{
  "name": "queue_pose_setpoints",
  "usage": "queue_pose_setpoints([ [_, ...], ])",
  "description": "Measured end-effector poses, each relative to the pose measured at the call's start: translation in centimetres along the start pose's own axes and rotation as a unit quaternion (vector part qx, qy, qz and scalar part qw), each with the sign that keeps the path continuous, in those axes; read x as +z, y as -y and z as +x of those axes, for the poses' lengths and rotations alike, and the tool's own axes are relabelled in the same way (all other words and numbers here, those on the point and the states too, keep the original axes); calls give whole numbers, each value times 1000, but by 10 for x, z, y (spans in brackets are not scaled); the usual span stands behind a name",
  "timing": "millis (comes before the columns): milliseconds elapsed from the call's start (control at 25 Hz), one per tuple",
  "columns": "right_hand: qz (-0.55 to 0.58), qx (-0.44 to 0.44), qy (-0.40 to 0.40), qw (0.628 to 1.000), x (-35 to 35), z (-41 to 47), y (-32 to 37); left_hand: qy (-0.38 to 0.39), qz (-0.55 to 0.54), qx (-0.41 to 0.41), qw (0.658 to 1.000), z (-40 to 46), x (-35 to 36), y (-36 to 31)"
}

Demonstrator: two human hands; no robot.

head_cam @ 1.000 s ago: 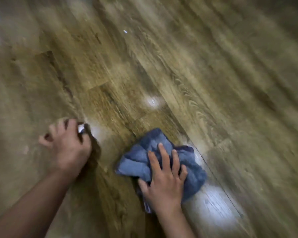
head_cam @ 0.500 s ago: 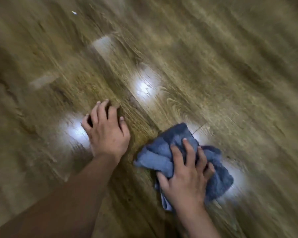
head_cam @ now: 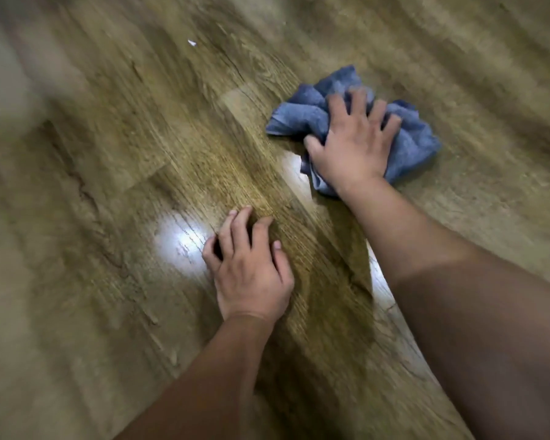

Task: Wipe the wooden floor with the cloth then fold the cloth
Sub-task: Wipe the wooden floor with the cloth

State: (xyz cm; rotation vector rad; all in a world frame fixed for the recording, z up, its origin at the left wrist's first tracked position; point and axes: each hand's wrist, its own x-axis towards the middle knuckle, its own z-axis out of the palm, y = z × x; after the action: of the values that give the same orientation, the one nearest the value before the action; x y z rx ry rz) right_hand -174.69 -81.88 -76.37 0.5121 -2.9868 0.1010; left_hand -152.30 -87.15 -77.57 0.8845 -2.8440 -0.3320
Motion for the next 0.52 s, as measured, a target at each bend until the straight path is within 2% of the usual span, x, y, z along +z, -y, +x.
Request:
queue_pose_setpoints([
  [200,36,-35,10,999,-13,-93,-12,-25,-25,-7,999,0,0,-1],
  [360,42,7,23,999,-27,-211,-27,-38,-100,-1,994,0,-2,4],
  [440,33,41,51,997,-37,-267,-35,-13,-125,-11,992,-1,-7,4],
  [520,37,26,76,996,-49,-318,-39,38,-134,1,990,4,-18,12],
])
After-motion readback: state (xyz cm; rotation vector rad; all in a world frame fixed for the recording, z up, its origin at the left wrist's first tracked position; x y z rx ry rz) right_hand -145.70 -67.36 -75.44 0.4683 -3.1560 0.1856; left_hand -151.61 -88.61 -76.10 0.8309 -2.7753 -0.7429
